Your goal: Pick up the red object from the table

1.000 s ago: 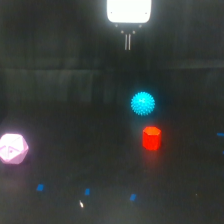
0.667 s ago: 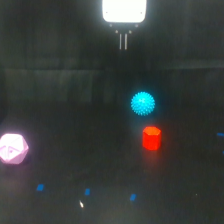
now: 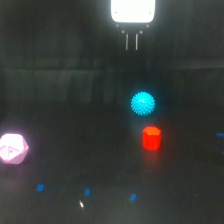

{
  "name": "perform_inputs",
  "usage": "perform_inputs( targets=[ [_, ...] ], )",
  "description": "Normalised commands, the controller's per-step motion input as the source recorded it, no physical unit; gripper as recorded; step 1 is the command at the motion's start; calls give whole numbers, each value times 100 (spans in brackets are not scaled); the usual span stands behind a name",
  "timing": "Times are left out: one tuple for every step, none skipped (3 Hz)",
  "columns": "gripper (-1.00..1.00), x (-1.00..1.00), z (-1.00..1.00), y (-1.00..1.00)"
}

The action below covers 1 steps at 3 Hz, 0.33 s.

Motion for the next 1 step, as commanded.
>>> perform_inputs(
  targets=[
    [-22,-30,100,13]
  ],
)
